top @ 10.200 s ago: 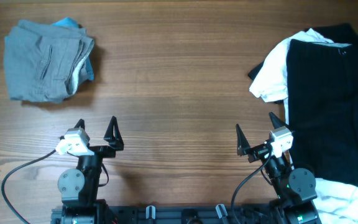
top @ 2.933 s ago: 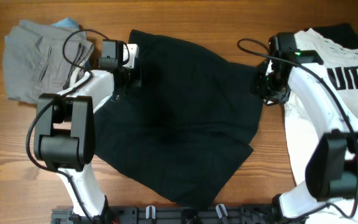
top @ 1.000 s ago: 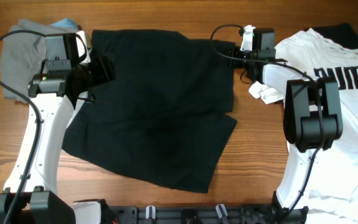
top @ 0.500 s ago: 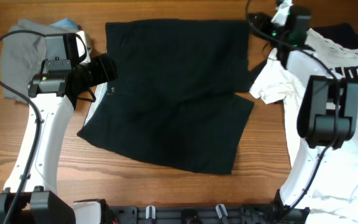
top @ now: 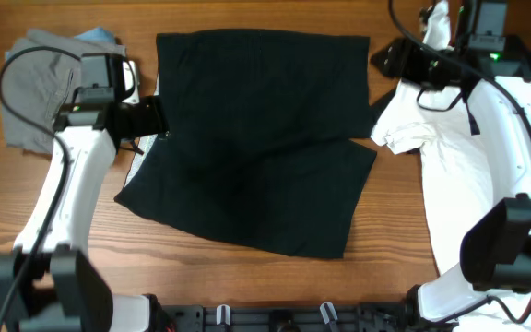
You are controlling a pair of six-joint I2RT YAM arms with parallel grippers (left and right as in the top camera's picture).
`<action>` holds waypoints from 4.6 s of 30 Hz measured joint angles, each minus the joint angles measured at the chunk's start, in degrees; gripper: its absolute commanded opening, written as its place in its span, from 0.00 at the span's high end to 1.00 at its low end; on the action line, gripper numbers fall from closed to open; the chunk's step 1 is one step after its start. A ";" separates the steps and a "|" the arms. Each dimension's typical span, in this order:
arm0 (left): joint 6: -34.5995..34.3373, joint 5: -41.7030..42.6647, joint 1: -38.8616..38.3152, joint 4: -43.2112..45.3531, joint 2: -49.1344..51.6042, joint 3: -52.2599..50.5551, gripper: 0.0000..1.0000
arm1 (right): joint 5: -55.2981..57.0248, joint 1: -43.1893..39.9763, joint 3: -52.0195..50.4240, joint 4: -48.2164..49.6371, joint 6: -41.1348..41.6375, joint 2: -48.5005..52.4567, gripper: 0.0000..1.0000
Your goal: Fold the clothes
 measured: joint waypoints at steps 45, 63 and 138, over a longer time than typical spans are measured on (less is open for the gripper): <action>9.75 4.39 0.02 15.30 13.33 0.02 0.96 | 14.88 1.53 -30.91 0.02 5.55 1.73 0.83; 7.58 4.83 1.51 21.75 12.70 0.02 0.96 | 10.60 1.53 -34.58 13.60 5.88 0.66 0.96; -2.75 13.90 7.23 -8.37 8.48 -15.91 0.96 | 3.96 -6.80 -50.53 1.07 5.73 -20.17 0.46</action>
